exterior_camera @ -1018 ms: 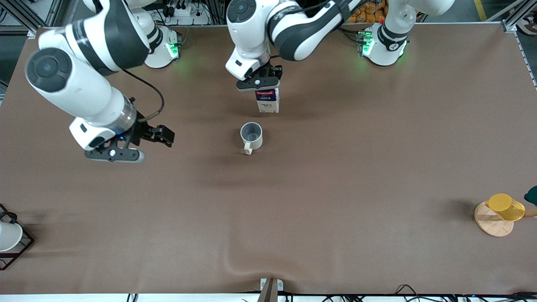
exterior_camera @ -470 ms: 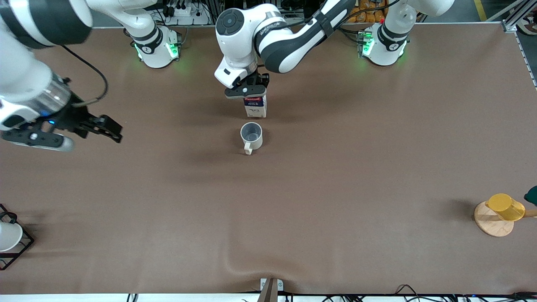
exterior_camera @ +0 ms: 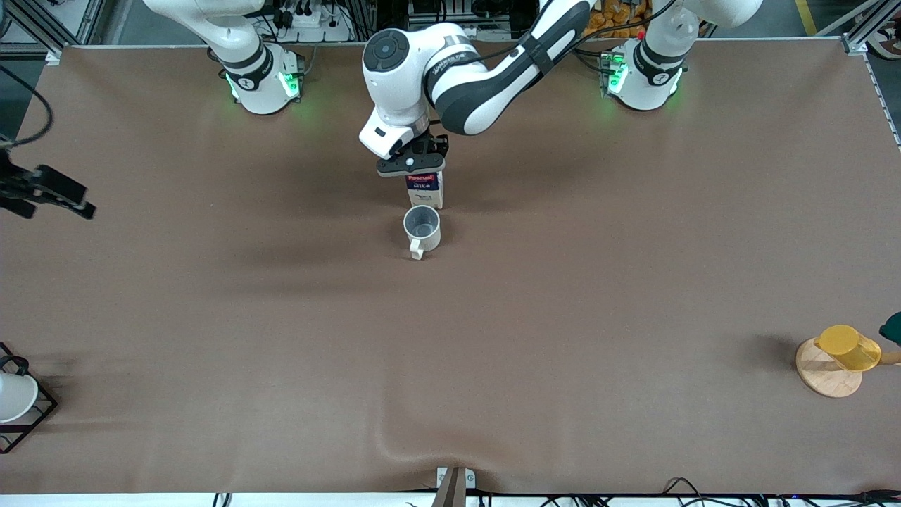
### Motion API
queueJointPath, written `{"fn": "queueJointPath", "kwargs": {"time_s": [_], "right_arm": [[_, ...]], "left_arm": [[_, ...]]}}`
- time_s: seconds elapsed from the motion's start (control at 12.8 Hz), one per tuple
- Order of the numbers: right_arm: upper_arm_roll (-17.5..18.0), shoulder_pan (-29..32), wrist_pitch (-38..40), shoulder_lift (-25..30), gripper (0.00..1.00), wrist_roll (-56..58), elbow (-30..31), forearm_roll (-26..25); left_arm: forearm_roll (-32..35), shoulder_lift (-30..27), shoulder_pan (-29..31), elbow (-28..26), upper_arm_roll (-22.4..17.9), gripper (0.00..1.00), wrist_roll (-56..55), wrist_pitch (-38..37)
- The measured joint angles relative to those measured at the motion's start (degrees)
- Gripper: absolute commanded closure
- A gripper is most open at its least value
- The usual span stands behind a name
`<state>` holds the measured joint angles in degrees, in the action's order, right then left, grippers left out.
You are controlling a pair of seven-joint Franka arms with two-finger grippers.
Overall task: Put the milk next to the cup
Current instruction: 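Set the milk carton beside the mug while the right gripper releases and withdraws, then open the left gripper and lift it off the milk carton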
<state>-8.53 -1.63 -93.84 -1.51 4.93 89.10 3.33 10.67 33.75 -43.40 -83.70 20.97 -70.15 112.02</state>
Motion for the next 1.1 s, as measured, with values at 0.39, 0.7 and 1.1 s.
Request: {"fn": "queueJointPath", "kwargs": {"time_s": [0.39,0.7,1.1], "right_arm": [[-1.2,0.1,4.2,0.5,0.00,1.4,-0.1,-2.9],[0.0,0.1,7.7,0.7,0.00,1.4,-0.3,-3.3],[0.0,0.1,7.8,0.7,0.00,1.4,-0.3,-3.3]], "left_arm": [[0.5,0.8,0.0,0.1,-0.7,0.49,-0.1,2.3],[0.9,1.1,0.0,0.2,-1.1,0.48,-0.1,2.7],[0.9,1.2,0.1,0.4,-2.1,0.33,-0.1,2.7]]}}
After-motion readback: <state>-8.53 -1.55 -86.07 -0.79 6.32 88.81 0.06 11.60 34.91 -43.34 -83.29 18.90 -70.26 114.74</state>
